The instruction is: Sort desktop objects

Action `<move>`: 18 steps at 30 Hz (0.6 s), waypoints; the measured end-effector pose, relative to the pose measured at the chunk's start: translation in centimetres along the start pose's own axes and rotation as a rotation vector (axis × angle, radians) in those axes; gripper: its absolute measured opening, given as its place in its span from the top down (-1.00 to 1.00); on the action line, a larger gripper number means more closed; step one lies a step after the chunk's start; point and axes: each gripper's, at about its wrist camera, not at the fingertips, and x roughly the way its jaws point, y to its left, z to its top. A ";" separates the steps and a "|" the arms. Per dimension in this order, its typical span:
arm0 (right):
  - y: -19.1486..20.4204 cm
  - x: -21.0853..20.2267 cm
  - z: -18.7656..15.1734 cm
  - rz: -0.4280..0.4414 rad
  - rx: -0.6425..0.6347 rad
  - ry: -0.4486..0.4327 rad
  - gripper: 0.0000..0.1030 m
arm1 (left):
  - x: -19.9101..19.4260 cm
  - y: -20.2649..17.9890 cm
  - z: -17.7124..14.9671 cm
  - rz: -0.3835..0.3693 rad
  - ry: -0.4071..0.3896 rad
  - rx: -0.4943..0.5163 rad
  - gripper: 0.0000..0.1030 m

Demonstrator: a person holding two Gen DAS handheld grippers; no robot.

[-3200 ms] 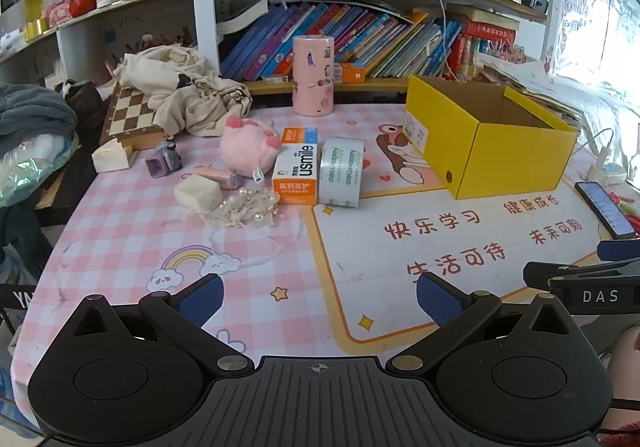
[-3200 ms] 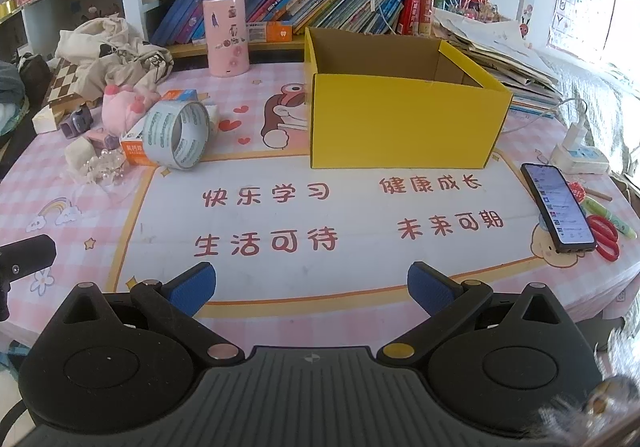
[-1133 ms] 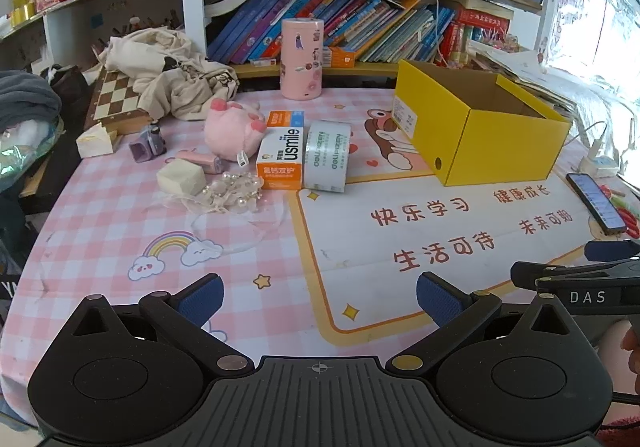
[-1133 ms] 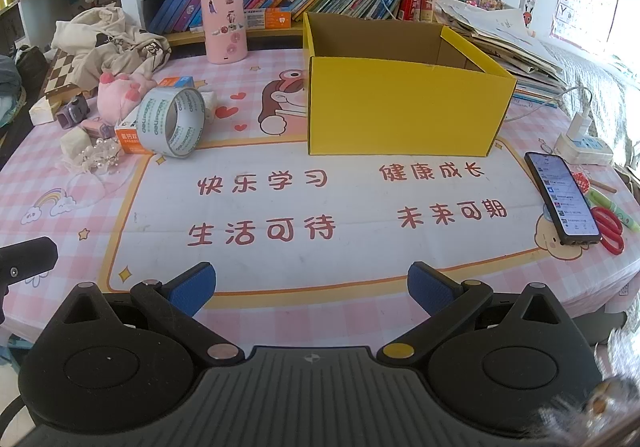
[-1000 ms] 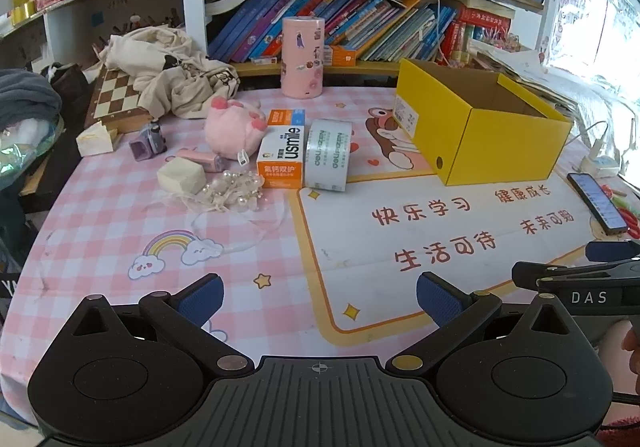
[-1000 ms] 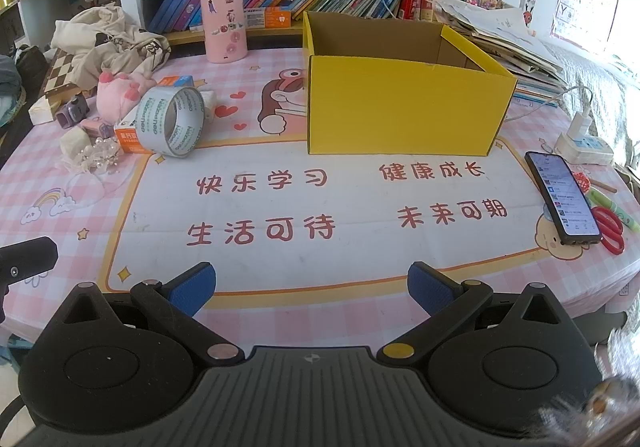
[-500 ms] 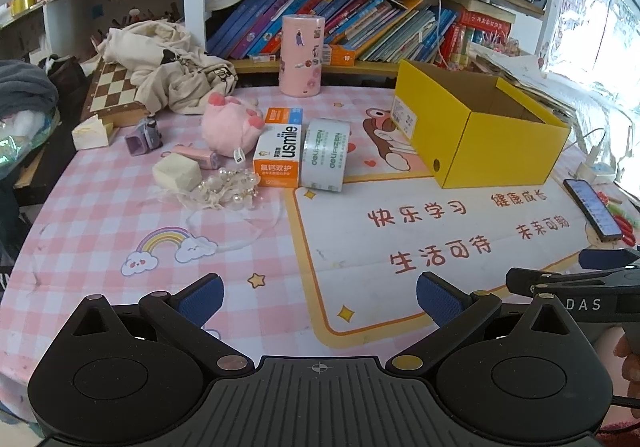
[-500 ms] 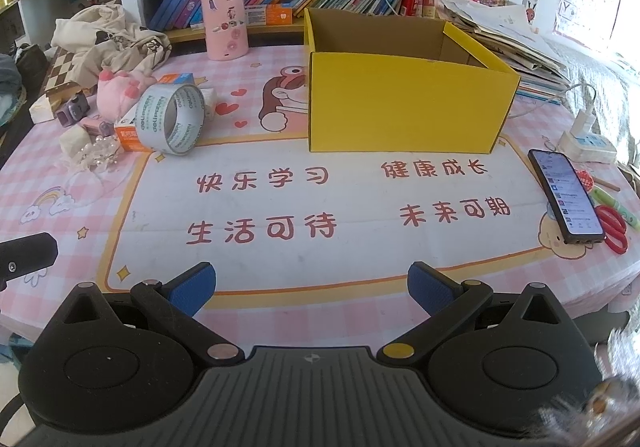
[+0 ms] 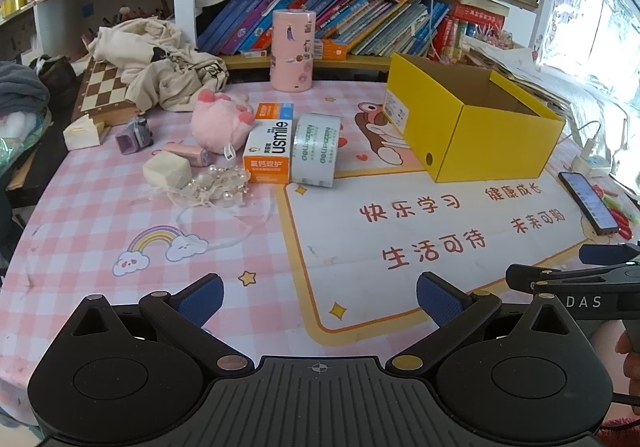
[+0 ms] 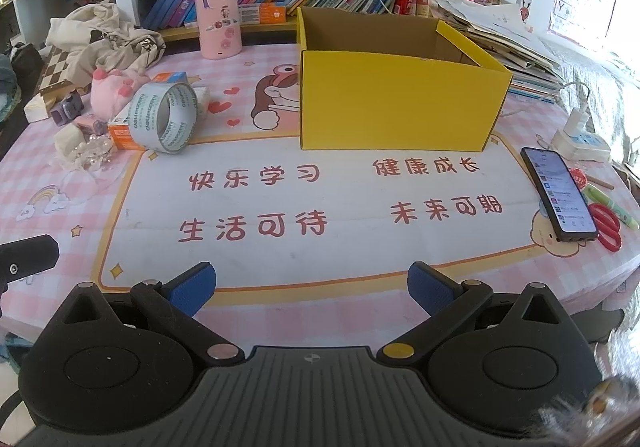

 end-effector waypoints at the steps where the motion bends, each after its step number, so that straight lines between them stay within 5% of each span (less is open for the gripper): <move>1: 0.0 0.0 0.0 -0.001 0.000 0.000 -1.00 | 0.0 0.0 0.0 0.000 0.001 0.000 -1.00; 18: 0.7 0.4 0.4 0.001 -0.024 0.006 -1.00 | 0.1 0.4 0.2 0.006 -0.003 -0.002 -1.00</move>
